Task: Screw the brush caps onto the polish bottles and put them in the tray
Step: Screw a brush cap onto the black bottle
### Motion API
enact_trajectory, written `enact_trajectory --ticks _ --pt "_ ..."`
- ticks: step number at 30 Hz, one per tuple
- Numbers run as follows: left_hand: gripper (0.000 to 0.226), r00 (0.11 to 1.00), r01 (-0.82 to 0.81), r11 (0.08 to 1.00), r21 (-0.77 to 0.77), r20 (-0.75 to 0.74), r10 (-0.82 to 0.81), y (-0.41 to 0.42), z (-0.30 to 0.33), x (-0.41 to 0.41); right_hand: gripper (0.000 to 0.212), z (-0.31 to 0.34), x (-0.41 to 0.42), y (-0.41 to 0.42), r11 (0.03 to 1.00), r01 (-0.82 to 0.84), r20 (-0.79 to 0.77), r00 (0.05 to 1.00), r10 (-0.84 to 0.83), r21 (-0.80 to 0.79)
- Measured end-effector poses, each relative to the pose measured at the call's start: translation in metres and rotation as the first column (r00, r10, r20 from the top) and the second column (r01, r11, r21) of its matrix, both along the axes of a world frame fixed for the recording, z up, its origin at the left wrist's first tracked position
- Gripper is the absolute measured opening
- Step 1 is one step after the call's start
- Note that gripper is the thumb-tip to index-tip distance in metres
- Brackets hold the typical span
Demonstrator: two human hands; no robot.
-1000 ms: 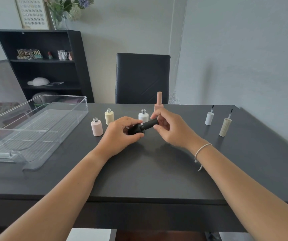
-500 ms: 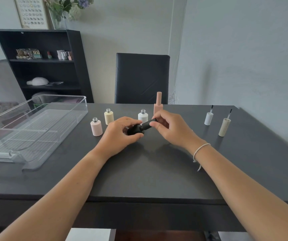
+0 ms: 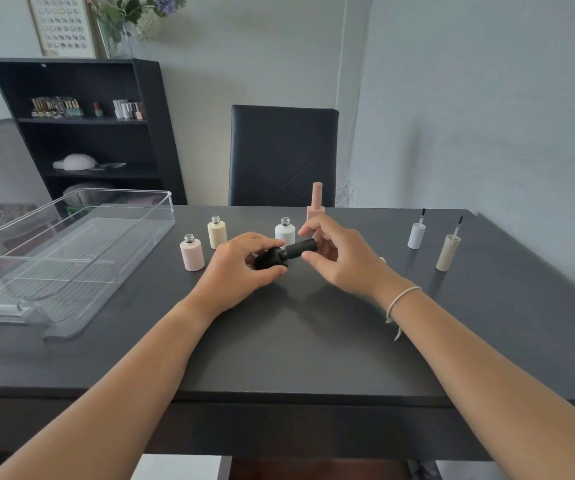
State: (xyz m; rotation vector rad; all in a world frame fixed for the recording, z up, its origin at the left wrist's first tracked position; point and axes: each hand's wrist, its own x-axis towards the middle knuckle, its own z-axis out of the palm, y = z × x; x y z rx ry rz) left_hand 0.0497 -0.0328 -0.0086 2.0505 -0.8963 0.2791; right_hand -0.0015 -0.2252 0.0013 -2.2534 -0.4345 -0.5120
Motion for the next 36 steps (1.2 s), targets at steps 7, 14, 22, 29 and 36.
enact_trajectory --ticks 7,14,22,29,36 --pt "0.041 1.0 0.009 1.0 0.008 -0.003 -0.009 -0.0002 -0.0001 0.0005 0.006 0.0019 0.0017 0.0033 0.999 0.024 0.059 0.998 -0.025 0.025" --pt "0.039 1.0 0.014 1.0 0.012 0.012 -0.014 -0.0006 -0.0011 0.0005 0.033 0.002 0.007 0.0033 0.989 0.136 0.063 0.989 -0.132 -0.059" --pt "0.041 1.0 0.002 1.0 0.01 0.01 -0.002 0.0002 -0.0002 -0.0001 0.017 0.0 0.0015 0.003 1.0 0.013 -0.007 1.0 -0.013 0.014" --pt "0.04 1.0 0.002 0.999 0.034 0.014 -0.002 0.0004 -0.0004 0.0 0.024 -0.0006 0.0069 0.002 0.993 0.117 0.005 0.993 -0.117 -0.027" --pt "0.04 1.0 0.003 1.0 0.02 0.002 -0.003 0.0 -0.0001 -0.0002 0.009 -0.0016 0.0033 0.0011 0.999 0.05 0.021 0.999 -0.05 0.004"
